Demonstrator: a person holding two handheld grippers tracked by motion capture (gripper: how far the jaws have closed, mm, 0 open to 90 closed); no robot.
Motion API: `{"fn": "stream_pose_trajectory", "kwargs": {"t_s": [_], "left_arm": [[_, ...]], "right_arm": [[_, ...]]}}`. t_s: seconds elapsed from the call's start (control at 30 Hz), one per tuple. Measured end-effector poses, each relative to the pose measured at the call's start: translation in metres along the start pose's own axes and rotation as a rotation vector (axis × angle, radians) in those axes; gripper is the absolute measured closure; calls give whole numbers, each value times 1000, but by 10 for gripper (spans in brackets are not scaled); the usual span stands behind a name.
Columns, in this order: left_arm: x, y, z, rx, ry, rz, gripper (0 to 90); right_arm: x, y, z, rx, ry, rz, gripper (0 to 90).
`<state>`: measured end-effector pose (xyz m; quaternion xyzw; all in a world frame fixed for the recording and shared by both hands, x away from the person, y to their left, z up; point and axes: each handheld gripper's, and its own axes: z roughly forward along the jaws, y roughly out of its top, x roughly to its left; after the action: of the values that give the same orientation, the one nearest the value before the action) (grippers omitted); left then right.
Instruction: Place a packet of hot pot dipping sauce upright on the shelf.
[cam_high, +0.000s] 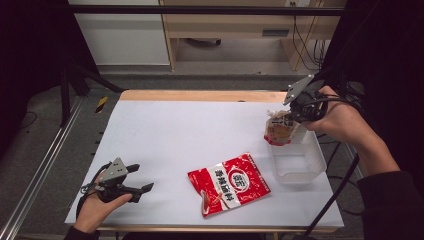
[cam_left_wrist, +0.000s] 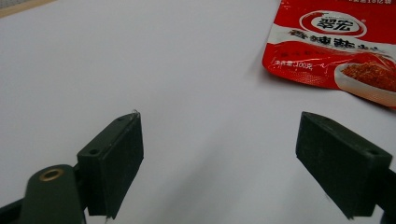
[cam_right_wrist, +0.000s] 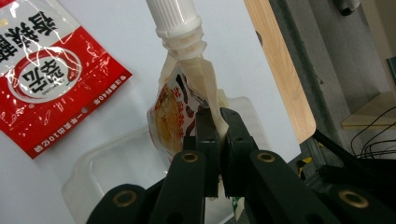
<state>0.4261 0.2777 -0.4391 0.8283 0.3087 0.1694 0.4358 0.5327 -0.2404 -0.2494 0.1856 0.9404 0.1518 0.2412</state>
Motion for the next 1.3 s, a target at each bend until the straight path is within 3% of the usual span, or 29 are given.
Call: {"fn": "stream_pose_trajectory", "kwargs": {"t_s": [0.7,1.3], "left_arm": [[-1,0,2,4,-10,2,151],[-5,0,6,21,-25,17,151]], "right_arm": [[-12,-12,12,44,-23,14,879],[-16,-24,37,56,-90,53,880]]}}
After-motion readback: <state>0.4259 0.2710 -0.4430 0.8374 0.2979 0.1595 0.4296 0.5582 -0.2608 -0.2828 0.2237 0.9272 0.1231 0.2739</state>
